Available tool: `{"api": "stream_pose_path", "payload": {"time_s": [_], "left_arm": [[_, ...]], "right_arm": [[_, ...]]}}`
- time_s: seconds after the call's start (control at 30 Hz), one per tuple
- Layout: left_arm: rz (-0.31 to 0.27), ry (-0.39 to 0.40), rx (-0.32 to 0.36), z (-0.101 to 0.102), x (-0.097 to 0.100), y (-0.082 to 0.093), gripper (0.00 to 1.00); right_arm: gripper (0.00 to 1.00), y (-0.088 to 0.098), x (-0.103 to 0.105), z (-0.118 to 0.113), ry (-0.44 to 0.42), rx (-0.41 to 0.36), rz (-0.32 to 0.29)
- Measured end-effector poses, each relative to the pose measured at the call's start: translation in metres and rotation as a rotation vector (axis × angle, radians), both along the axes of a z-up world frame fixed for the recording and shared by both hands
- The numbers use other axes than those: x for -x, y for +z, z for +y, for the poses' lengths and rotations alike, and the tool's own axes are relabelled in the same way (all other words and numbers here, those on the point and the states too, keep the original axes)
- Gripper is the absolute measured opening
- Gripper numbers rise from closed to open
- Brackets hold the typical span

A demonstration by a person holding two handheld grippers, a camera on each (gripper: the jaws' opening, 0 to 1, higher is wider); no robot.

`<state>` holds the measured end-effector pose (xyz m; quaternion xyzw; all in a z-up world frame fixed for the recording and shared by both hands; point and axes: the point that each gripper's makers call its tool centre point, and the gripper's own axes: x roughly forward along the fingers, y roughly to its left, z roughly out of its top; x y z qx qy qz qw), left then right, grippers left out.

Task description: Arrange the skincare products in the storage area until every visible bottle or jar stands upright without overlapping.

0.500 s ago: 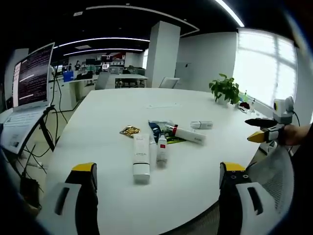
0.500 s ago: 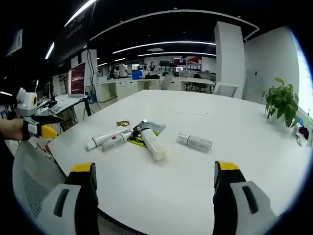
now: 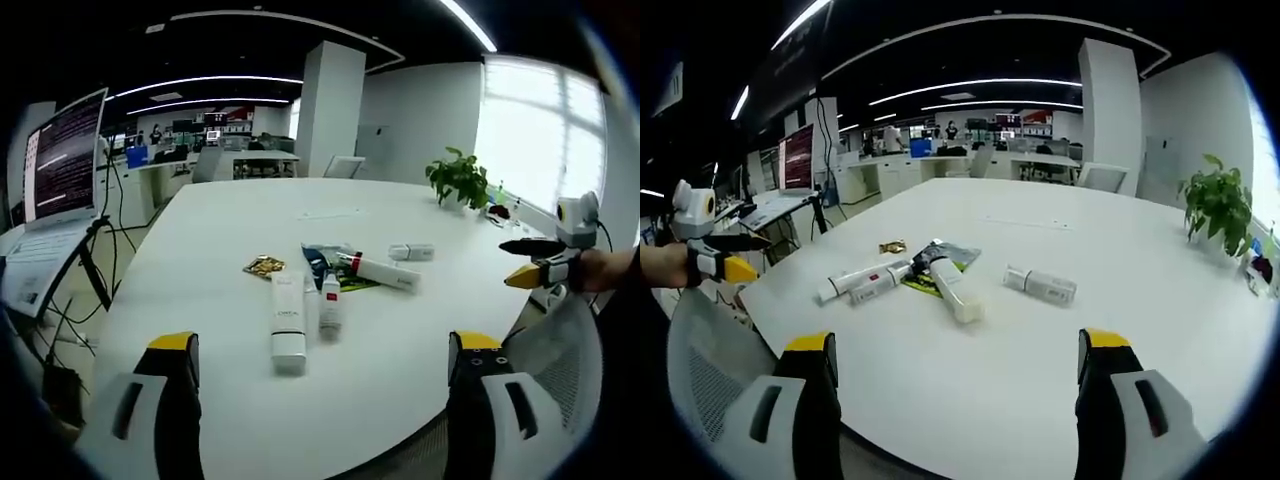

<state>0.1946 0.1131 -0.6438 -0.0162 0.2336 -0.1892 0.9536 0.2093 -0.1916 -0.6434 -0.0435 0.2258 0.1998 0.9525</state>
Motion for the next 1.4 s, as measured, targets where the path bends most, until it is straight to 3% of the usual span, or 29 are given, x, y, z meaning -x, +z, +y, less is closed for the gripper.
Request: {"api": "stream_pose_path", "payload": {"time_s": [0.47, 0.97, 1.4], "left_arm": [[0.007, -0.003, -0.012, 0.0, 0.0, -0.003, 0.96], [0.007, 0.024, -0.009, 0.003, -0.001, -0.001, 0.96], [0.016, 0.039, -0.004, 0.006, -0.001, -0.002, 0.95]], "right_arm": [[0.97, -0.001, -0.008, 0.006, 0.017, -0.001, 0.012], [0.89, 0.003, -0.051, 0.028, 0.116, 0.059, 0.009], [0.79, -0.008, -0.087, 0.049, 0.221, 0.138, 0.034]]}}
